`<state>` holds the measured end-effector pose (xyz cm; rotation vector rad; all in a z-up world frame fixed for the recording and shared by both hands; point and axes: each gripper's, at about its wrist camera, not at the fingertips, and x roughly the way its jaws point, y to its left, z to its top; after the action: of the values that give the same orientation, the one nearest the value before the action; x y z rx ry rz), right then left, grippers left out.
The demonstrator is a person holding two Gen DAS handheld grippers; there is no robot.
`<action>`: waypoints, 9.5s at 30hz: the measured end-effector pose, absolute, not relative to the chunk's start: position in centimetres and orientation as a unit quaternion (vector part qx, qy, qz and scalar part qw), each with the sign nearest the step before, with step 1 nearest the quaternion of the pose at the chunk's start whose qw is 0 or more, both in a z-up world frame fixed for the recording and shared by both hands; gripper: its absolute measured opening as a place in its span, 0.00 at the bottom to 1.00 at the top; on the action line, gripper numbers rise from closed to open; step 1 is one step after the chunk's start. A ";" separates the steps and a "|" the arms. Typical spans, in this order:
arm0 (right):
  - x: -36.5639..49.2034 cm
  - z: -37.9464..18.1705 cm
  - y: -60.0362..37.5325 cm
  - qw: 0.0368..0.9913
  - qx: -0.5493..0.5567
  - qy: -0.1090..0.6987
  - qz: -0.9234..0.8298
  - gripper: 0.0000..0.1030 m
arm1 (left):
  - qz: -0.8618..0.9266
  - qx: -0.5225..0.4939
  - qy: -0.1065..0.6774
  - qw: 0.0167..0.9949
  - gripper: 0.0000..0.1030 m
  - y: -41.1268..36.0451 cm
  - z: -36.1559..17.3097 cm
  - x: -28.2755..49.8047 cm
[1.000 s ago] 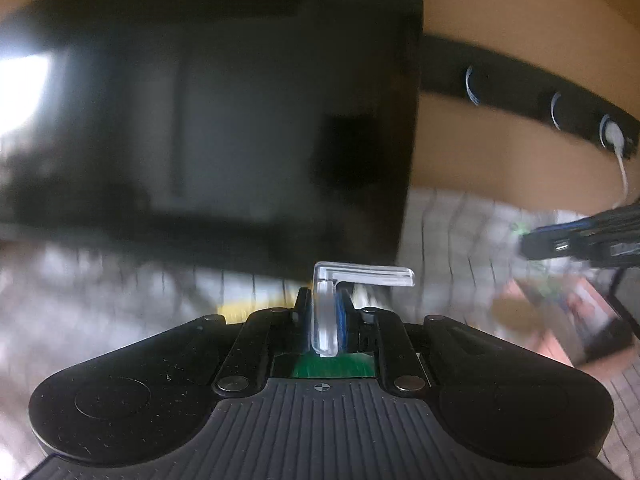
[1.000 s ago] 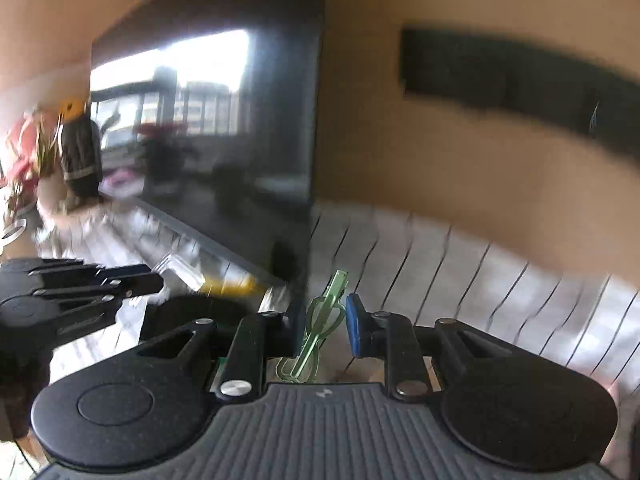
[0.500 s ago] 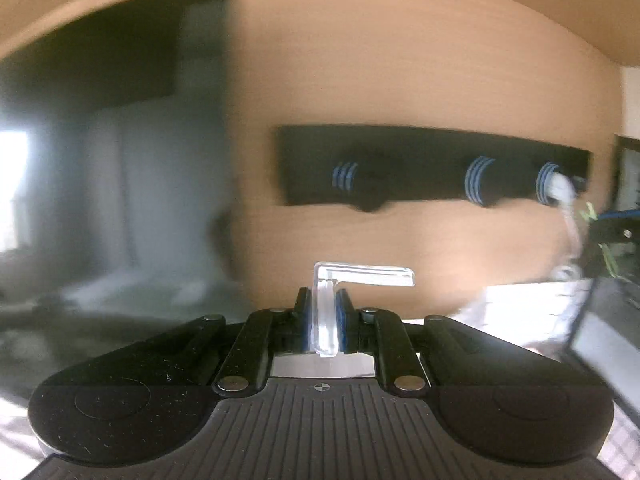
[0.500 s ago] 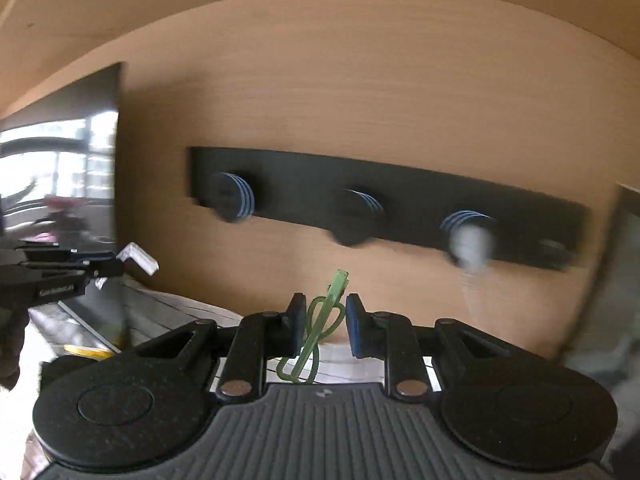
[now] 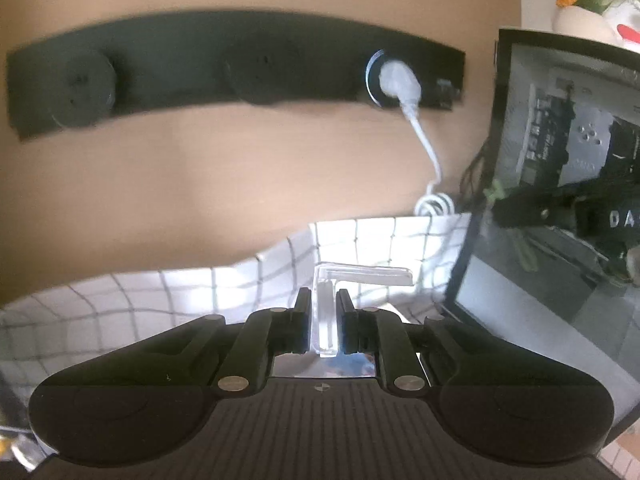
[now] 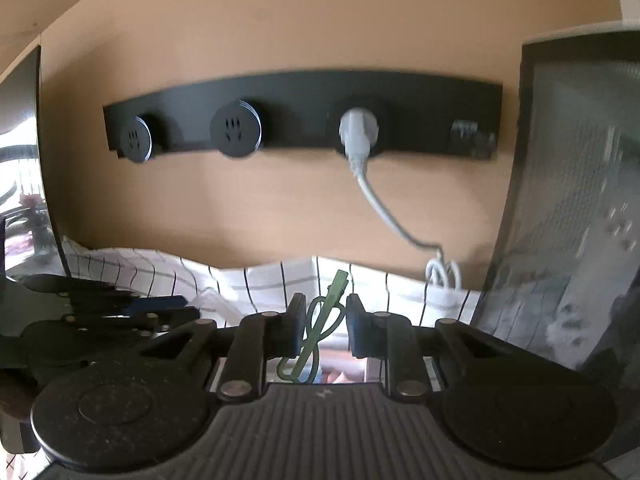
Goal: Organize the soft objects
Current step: 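Carry the clear plastic piece and green clip over the pink box and open both tools, then grasp the black cloth with the left tool while the right tool reaches the yellow-rimmed pad, then grasp the yellow-rimmed round pad with the right tool while the left tool lifts the black cloth, then carry the black cloth and yellow pad over the pink box and open both tools, then move both tools back over the remaining items on the table, then grasp the grey patterned glove with the right tool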
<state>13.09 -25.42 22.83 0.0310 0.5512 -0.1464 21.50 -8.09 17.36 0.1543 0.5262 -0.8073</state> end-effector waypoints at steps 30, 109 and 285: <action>17.6 18.0 -14.4 0.942 0.027 0.335 0.020 0.47 | -0.278 -0.018 0.348 0.895 0.16 8.9 12.1 18.4; 28.9 2.2 28.1 0.705 -0.528 0.441 0.174 0.19 | 0.002 -0.219 0.297 0.929 0.20 43.8 5.9 12.1; 9.3 8.9 -8.4 0.923 -0.155 0.341 0.086 0.63 | -0.243 -0.001 0.409 0.879 0.13 9.8 6.7 18.4</action>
<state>9.25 -8.43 8.95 -0.3179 0.6993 0.1766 18.43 9.83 6.66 -0.0024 0.8528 -0.5070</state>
